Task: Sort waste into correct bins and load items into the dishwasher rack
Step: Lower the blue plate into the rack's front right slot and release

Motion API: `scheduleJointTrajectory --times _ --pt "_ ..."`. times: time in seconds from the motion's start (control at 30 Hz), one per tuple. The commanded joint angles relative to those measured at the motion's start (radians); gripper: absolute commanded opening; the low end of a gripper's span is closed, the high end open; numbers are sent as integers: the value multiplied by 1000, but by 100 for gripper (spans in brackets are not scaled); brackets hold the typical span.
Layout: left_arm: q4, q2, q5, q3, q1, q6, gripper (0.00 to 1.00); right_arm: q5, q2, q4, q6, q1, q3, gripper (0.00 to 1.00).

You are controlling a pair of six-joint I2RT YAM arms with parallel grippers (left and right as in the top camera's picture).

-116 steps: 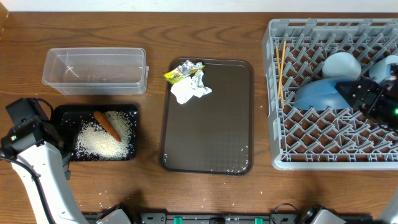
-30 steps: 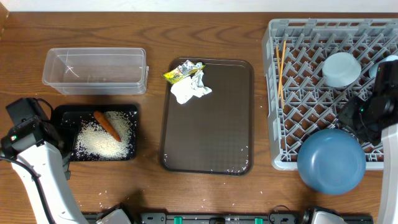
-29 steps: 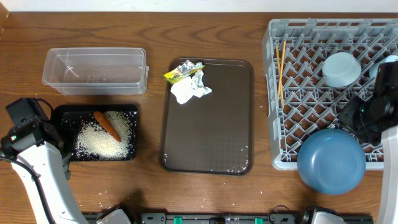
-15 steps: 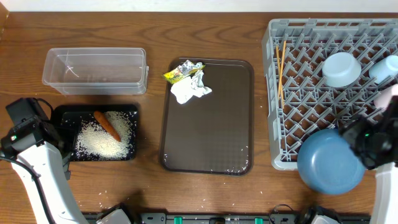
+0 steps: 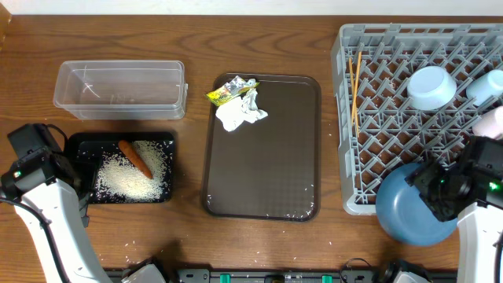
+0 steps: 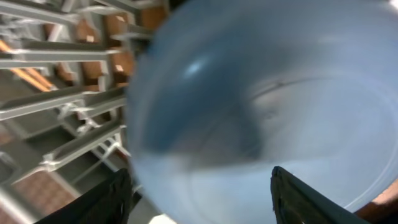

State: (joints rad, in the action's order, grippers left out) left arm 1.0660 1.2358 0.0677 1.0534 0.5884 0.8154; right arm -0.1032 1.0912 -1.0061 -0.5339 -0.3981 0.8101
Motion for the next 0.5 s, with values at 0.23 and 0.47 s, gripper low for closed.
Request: scheduleJointTrajectory --times 0.23,0.47 --pt "3 -8 20 -2 5 10 96 43 -5 80 -58 -6 -47 78" --pt "3 -8 20 -2 5 10 96 -5 -5 131 -56 -6 -47 75"
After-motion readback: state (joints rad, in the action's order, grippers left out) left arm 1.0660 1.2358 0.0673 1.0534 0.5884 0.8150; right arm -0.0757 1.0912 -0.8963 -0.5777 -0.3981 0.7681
